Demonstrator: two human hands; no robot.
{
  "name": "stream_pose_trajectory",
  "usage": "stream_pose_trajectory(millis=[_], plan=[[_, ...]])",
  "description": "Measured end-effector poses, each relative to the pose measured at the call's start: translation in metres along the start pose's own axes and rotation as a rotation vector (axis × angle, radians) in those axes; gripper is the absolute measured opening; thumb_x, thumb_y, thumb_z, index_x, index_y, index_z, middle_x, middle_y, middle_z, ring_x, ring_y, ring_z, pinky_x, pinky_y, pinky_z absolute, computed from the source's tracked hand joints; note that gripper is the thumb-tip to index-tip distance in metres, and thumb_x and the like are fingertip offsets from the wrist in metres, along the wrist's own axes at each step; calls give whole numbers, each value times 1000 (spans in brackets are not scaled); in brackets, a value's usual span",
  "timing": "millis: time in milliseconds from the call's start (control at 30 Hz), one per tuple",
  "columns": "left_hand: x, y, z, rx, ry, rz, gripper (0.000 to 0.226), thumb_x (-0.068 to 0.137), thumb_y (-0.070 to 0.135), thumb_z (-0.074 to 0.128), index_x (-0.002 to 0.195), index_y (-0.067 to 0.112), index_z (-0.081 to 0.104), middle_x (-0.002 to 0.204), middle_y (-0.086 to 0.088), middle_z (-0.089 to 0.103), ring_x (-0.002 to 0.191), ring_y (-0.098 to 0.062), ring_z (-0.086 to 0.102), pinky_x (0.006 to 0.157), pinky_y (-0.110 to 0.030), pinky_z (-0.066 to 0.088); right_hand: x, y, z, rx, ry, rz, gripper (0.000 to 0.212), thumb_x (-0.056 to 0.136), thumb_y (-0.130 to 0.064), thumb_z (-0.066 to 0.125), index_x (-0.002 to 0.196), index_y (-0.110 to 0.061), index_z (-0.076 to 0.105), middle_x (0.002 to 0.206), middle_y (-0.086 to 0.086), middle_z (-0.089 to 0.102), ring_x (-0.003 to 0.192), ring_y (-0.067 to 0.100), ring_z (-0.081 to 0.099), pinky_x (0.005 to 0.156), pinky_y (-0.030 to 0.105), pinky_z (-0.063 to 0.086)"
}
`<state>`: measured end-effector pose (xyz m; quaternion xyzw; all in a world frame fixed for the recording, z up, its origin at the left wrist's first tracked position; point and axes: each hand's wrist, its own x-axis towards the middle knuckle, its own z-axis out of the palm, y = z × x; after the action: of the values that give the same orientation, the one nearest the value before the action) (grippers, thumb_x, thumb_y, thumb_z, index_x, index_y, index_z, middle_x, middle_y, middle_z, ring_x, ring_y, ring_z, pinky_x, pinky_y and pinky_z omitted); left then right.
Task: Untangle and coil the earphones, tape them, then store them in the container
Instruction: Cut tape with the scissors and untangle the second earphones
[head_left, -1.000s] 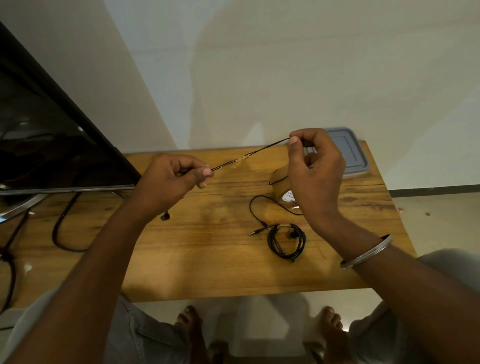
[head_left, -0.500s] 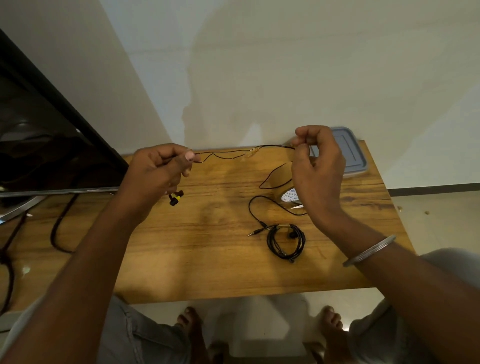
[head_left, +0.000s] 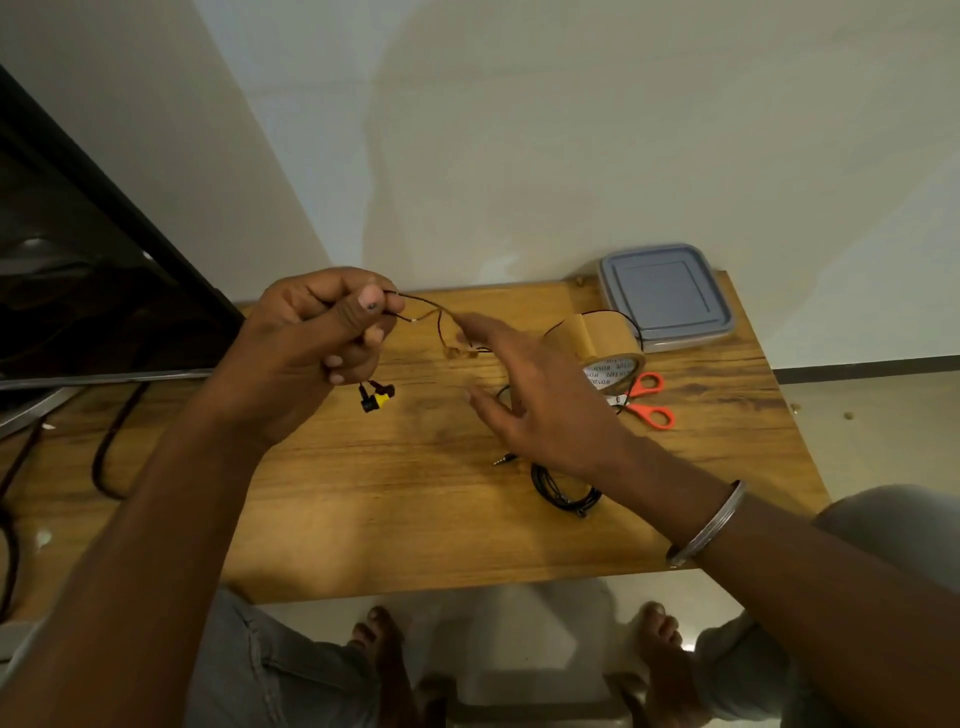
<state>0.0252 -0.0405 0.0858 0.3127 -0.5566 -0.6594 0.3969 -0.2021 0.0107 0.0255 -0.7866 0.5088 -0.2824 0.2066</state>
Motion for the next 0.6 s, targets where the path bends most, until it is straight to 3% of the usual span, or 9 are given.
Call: stream_pose_trajectory(millis=[67, 167, 300, 433, 600], plan=[[-1, 4, -1, -18, 2, 9, 17, 88, 32, 66, 89, 17, 74, 66, 1, 54, 46, -3, 29, 45, -19, 25, -1, 0, 1, 58, 8, -15, 48, 97, -30, 65, 140, -15, 52, 112, -8, 67, 80, -18, 54, 72, 9, 37], [-1, 6, -5, 31, 142, -22, 21, 94, 22, 55, 87, 18, 74, 67, 1, 52, 46, -4, 28, 45, -21, 21, 1, -2, -2, 260, 79, -29, 37, 98, -31, 63, 128, -10, 61, 83, -8, 59, 61, 3, 53, 59, 10, 34], [-5, 8, -23, 252, 292, -50, 17, 91, 25, 62, 92, 16, 77, 70, -1, 58, 47, -8, 31, 44, -20, 27, 7, -3, -11, 302, 324, -3, 15, 101, -16, 58, 100, -5, 67, 75, -16, 55, 61, 1, 49, 58, 13, 33], [-10, 4, -28, 563, 209, -152, 21, 81, 34, 69, 92, 20, 80, 69, -4, 67, 50, -13, 43, 48, -23, 39, 9, 1, -20, 293, 522, 122, 22, 104, -17, 52, 88, -7, 64, 60, -13, 45, 53, 2, 41, 53, 12, 27], [-11, 7, -31, 608, 99, -234, 19, 78, 39, 72, 89, 24, 80, 65, 1, 66, 52, -11, 52, 48, -20, 46, 10, 6, -24, 279, 624, 254, 30, 107, -24, 49, 82, -9, 58, 60, -9, 44, 54, 6, 40, 51, 25, 31]])
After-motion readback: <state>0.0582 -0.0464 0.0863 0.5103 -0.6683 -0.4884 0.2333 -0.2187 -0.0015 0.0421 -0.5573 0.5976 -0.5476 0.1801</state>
